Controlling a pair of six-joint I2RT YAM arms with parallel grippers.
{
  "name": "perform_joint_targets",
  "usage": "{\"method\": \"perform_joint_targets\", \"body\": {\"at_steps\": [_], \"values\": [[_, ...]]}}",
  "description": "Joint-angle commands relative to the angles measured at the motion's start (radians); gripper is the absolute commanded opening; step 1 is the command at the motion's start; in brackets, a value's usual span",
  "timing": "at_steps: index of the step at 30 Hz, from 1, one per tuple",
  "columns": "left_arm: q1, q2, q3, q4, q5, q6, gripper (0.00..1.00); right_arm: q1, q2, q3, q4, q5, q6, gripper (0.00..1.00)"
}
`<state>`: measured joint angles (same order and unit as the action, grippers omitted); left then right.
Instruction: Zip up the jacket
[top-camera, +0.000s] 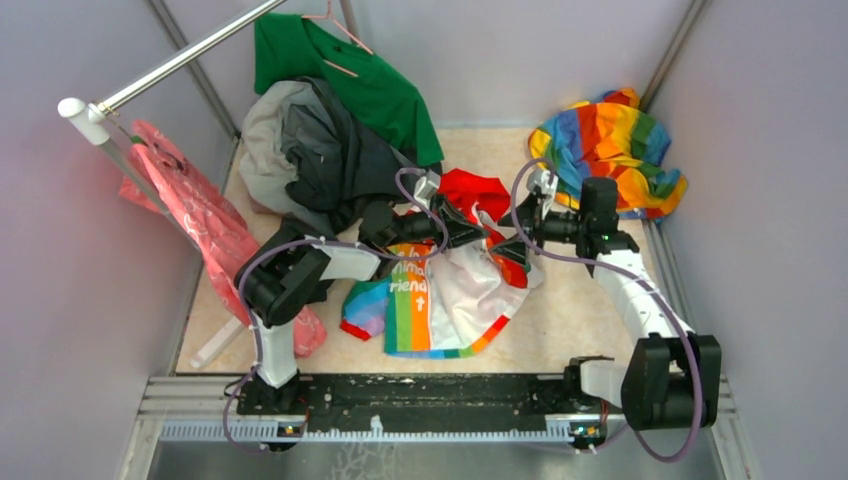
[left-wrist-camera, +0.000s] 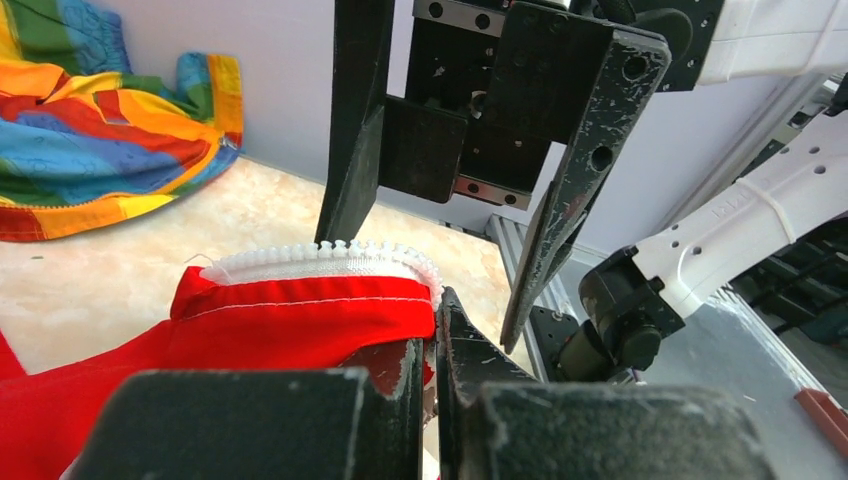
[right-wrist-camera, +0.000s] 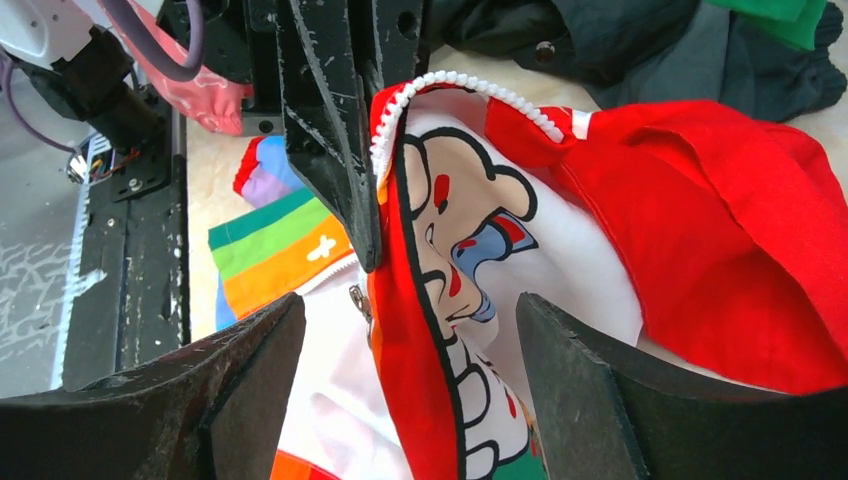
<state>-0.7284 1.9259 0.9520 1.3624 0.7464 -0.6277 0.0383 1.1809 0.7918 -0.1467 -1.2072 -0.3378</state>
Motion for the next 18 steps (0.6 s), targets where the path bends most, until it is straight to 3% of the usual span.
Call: {"method": "perform_joint_targets", "body": {"at_steps": [1, 5, 13, 15, 18], "values": [[-0.003, -0.013, 0.032, 0.044, 0.062, -0.002, 0.07, 0.003, 0.007, -0.025, 0.044, -0.013, 0.014, 0.75], [-0.003, 0.027, 0.042, 0.128, 0.074, -0.086, 0.10, 0.003, 0.022, -0.029, 0.042, -0.011, 0.010, 0.61], [-0.002, 0.044, 0.029, 0.172, 0.067, -0.119, 0.20, 0.005, 0.045, 0.003, -0.018, -0.105, -0.039, 0.05], [0.003, 0.032, 0.004, 0.173, 0.055, -0.102, 0.24, 0.005, 0.030, 0.006, -0.010, -0.125, -0.023, 0.00], [0.012, -0.016, -0.079, 0.179, 0.003, -0.048, 0.45, -0.005, 0.011, -0.004, 0.039, -0.151, 0.048, 0.00]]}}
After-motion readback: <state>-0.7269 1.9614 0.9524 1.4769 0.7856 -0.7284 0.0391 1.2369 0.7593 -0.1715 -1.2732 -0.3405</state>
